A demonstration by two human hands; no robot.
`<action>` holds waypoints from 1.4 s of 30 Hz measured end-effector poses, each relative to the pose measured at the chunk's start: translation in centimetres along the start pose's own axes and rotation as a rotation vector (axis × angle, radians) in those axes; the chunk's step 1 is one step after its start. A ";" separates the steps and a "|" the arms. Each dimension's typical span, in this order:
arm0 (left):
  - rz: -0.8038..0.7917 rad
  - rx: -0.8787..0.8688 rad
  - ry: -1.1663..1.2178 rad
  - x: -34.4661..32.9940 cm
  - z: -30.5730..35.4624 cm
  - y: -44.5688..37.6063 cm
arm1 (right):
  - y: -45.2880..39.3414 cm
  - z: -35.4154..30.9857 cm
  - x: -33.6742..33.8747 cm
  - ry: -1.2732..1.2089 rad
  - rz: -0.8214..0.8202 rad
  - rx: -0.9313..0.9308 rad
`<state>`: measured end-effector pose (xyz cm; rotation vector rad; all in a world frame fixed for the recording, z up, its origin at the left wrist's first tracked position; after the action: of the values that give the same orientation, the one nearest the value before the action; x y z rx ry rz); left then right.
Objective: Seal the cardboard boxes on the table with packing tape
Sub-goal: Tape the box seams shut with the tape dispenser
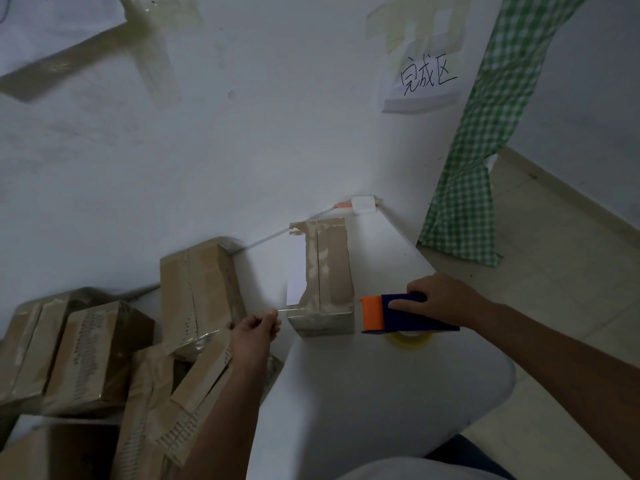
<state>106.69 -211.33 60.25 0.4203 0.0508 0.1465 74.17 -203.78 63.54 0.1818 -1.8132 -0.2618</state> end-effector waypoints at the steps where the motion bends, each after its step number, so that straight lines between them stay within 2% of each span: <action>1: -0.001 -0.001 -0.012 -0.1 0.1 -0.1 | -0.1 0.0 0.1 0.011 0.001 0.000; 6: 0.022 -0.017 -0.059 0.3 -0.1 -0.3 | -1.1 -0.2 0.1 0.055 -0.014 0.012; 12: 0.040 -0.043 -0.234 0.3 -0.3 -0.6 | -2.1 -0.4 -0.4 0.099 -0.025 0.002; 19: -0.089 0.008 -0.503 -0.8 -0.7 -0.9 | -2.7 -0.7 -1.2 0.072 -0.066 -0.040; 28: -0.147 0.033 -0.569 -0.2 2.2 -5.7 | -1.9 -5.6 -3.5 0.042 -0.062 -0.192; 34: -0.246 0.068 -0.610 0.0 2.5 -6.2 | -1.5 -5.7 -3.4 0.052 -0.077 -0.220; 39: -0.207 0.036 -0.640 0.5 3.2 -7.8 | -1.4 -6.0 -3.5 0.075 -0.064 -0.214; 42: -0.213 0.125 -0.643 0.1 3.9 -8.3 | -1.3 -6.2 -3.3 0.063 -0.065 -0.210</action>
<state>108.23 -220.37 60.42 0.5676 -0.5286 -0.2068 80.95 -204.65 61.62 0.0998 -1.7069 -0.4845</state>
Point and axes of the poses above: each hand's wrist, its own y-axis away from the middle knuckle, its own x-axis out of the back of the hand, z = x × y, the point moved 3 cm from there along -y, towards the middle knuckle, and after that the axes turned 10 degrees about y, right-handed, at the moved point
